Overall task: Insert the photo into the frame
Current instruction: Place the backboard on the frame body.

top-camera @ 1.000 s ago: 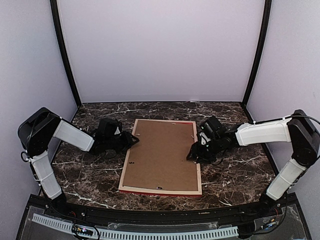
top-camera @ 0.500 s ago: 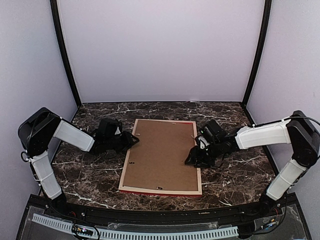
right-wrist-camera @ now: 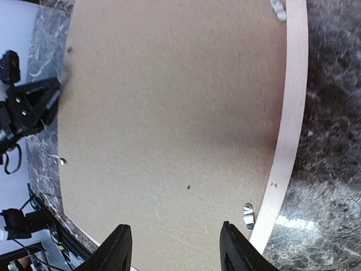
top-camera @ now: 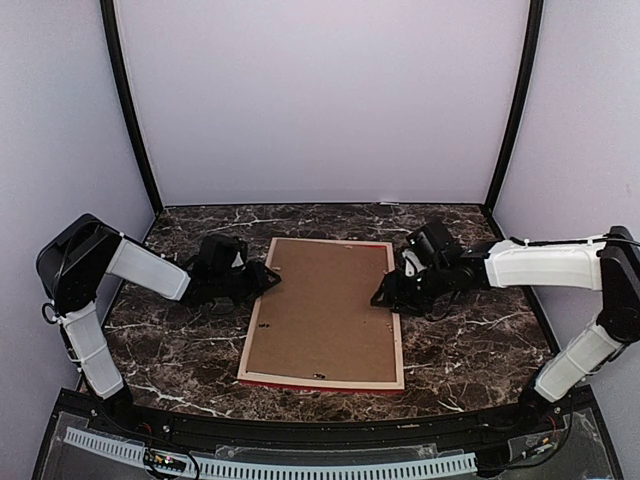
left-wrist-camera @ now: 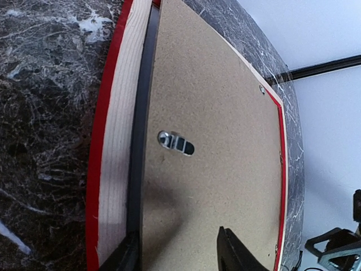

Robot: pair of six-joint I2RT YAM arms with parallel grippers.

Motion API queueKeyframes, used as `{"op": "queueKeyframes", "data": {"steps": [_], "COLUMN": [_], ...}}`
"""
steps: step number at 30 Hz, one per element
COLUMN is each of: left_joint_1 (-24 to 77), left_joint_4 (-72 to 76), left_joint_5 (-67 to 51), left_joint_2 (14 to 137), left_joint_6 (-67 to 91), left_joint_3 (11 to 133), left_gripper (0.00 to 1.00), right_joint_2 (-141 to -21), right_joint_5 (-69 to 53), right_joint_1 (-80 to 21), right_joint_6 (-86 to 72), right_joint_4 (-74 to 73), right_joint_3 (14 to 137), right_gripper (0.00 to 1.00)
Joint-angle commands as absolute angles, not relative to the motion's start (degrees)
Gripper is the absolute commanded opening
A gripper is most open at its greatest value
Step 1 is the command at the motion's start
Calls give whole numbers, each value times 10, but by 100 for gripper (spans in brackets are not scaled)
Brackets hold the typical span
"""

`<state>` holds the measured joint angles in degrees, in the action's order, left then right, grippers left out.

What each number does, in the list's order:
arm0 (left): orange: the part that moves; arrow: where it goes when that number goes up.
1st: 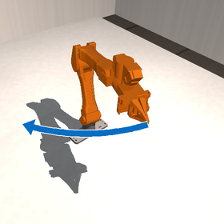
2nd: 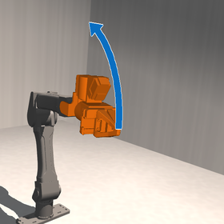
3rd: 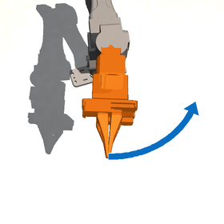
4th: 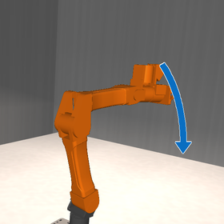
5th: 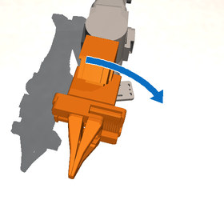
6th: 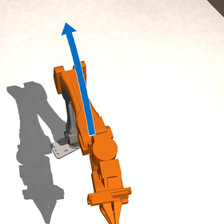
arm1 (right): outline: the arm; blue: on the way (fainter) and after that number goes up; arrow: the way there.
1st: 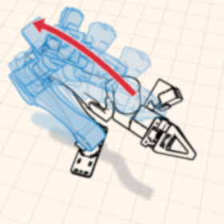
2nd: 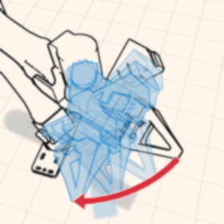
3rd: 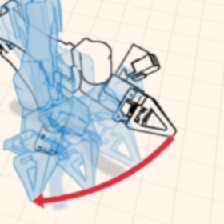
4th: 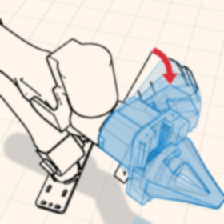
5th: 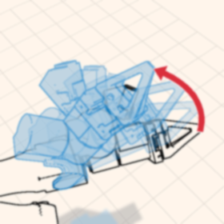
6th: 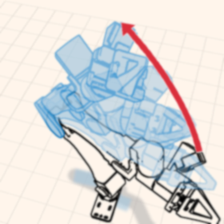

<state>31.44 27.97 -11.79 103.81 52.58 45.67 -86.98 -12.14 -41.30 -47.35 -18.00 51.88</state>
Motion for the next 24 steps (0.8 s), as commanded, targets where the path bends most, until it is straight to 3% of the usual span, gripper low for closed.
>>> {"op": "queueKeyframes", "data": {"steps": [1, 10, 24], "left_joint_1": [320, 322, 326], "left_joint_4": [241, 178, 109], "left_joint_5": [-124, -128, -117], "left_joint_2": [1034, 1036, 1029], "left_joint_6": [492, 454, 411], "left_joint_3": [483, 515, 543], "left_gripper": [47, 54, 66], "right_joint_2": [-846, -877, -982], "right_joint_5": [-81, -51, -140], "right_joint_1": [-386, -359, -389], "right_joint_6": [-442, -402, -367], "right_joint_4": [-201, -208, -143], "right_joint_3": [557, 592, 635], "right_gripper": [54, 55, 54]}}
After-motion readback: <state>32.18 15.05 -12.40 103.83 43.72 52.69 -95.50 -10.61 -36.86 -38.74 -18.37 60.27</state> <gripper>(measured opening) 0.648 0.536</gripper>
